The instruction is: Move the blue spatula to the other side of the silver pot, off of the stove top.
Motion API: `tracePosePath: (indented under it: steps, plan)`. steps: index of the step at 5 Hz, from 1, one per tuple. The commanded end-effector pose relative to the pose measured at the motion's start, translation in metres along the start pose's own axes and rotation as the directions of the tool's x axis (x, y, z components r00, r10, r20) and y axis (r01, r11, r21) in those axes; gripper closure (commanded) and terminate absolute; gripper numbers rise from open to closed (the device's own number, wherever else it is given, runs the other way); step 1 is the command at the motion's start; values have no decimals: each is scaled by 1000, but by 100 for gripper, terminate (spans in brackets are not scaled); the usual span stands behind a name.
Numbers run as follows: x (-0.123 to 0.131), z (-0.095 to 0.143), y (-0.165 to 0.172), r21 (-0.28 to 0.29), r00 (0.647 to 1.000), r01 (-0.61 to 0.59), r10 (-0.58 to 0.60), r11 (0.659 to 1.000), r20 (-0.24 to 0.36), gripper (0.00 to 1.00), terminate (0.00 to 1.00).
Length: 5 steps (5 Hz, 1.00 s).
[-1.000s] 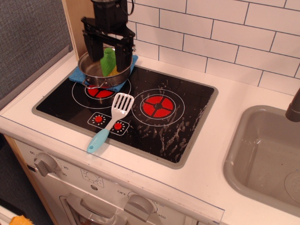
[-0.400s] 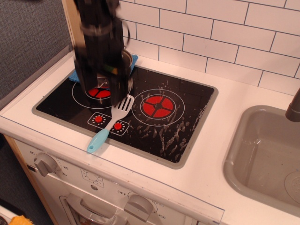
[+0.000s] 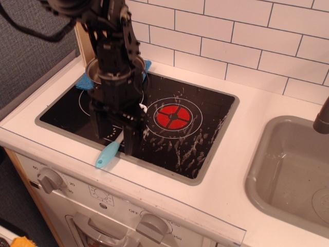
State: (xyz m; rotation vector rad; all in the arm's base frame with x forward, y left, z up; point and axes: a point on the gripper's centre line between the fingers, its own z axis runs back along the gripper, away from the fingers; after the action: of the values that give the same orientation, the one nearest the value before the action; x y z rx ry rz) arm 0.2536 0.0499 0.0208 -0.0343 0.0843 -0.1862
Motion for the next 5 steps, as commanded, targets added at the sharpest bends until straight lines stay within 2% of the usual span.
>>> tracePosePath:
  steps: [1,3,5]
  plan:
    - [-9,19,-2,47,999,-9,7,999,43,0,0]
    - [-17,2,17,90,995,-100,98,991,25,0,0]
    - [-18,-12,25,87,991,-133,134,987,-2,0,0]
